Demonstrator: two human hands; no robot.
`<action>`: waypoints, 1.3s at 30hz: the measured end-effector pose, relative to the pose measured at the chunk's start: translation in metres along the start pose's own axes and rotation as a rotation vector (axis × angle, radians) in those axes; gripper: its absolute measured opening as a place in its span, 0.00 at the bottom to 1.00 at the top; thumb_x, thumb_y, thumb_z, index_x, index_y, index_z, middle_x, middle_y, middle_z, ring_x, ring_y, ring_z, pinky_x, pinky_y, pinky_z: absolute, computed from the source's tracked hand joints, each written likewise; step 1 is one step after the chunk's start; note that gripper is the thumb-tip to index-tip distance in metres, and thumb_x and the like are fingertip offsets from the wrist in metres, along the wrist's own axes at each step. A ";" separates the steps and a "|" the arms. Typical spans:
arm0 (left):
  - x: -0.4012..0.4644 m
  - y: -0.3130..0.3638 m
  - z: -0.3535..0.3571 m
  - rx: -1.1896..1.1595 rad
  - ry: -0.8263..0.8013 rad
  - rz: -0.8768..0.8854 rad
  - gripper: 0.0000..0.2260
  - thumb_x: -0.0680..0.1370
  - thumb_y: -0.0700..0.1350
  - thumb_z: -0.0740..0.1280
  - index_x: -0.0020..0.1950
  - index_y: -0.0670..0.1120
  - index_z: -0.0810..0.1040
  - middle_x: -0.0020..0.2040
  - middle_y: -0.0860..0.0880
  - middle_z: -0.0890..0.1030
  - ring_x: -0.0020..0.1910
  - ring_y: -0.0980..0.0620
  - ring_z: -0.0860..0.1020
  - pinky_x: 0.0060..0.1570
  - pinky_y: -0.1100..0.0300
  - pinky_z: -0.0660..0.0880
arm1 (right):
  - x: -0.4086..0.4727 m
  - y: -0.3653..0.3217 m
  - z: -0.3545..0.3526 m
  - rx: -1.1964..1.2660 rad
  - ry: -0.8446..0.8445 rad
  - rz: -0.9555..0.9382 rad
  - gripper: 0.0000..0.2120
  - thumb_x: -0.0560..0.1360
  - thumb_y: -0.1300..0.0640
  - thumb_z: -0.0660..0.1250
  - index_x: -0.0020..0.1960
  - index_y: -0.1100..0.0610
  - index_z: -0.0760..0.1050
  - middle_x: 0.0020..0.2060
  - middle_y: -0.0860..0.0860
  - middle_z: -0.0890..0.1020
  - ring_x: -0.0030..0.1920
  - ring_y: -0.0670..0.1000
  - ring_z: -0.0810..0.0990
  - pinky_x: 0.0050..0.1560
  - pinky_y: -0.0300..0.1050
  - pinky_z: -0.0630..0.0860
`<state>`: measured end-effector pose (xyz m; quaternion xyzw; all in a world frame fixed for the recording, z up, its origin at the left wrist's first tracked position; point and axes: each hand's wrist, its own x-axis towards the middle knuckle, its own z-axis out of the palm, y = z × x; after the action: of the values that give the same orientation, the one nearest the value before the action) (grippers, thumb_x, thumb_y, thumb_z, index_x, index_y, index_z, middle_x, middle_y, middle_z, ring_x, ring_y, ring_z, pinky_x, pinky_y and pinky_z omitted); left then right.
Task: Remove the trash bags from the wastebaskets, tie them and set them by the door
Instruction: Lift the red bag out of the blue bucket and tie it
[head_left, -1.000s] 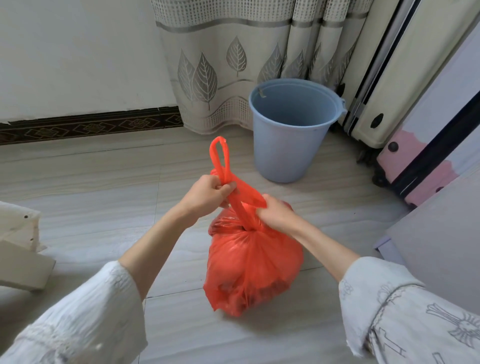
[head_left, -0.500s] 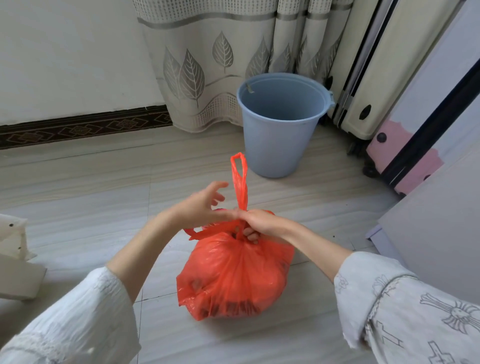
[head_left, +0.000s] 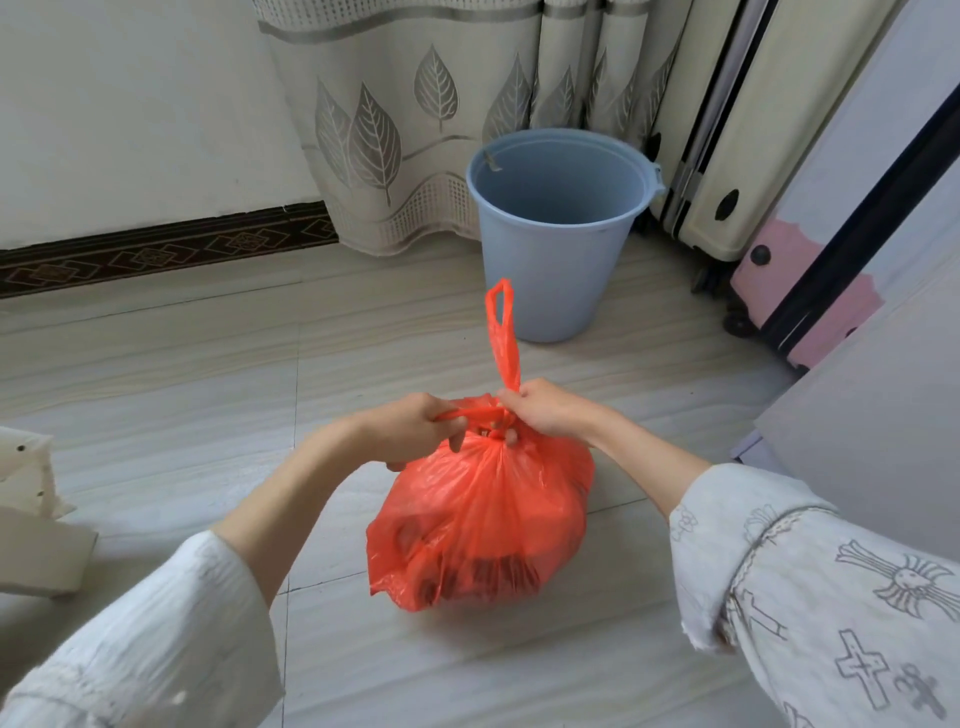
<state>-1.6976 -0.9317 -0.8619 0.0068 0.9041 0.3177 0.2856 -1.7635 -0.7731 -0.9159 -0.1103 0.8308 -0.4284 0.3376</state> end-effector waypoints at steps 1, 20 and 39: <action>-0.003 0.003 -0.003 -0.073 -0.018 0.010 0.13 0.80 0.45 0.54 0.37 0.46 0.71 0.25 0.49 0.62 0.21 0.53 0.61 0.21 0.65 0.62 | 0.000 0.003 -0.003 0.011 0.036 0.003 0.22 0.81 0.56 0.50 0.35 0.60 0.76 0.18 0.47 0.75 0.19 0.44 0.70 0.23 0.36 0.66; 0.013 -0.017 0.003 -0.079 0.219 0.096 0.08 0.77 0.41 0.63 0.48 0.42 0.81 0.38 0.48 0.80 0.34 0.59 0.74 0.39 0.64 0.70 | -0.023 0.015 -0.032 0.367 -0.223 0.128 0.08 0.74 0.68 0.65 0.37 0.60 0.73 0.28 0.51 0.73 0.23 0.41 0.72 0.25 0.32 0.73; 0.047 -0.021 0.062 -0.158 0.458 0.229 0.08 0.70 0.39 0.68 0.46 0.49 0.82 0.36 0.55 0.75 0.33 0.61 0.71 0.37 0.68 0.67 | -0.026 0.005 -0.006 0.093 -0.034 -0.018 0.11 0.70 0.72 0.66 0.35 0.57 0.75 0.27 0.52 0.76 0.26 0.44 0.76 0.28 0.33 0.75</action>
<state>-1.7012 -0.9036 -0.9374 0.0149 0.9110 0.4107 0.0355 -1.7475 -0.7540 -0.9052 -0.1094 0.8033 -0.4676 0.3524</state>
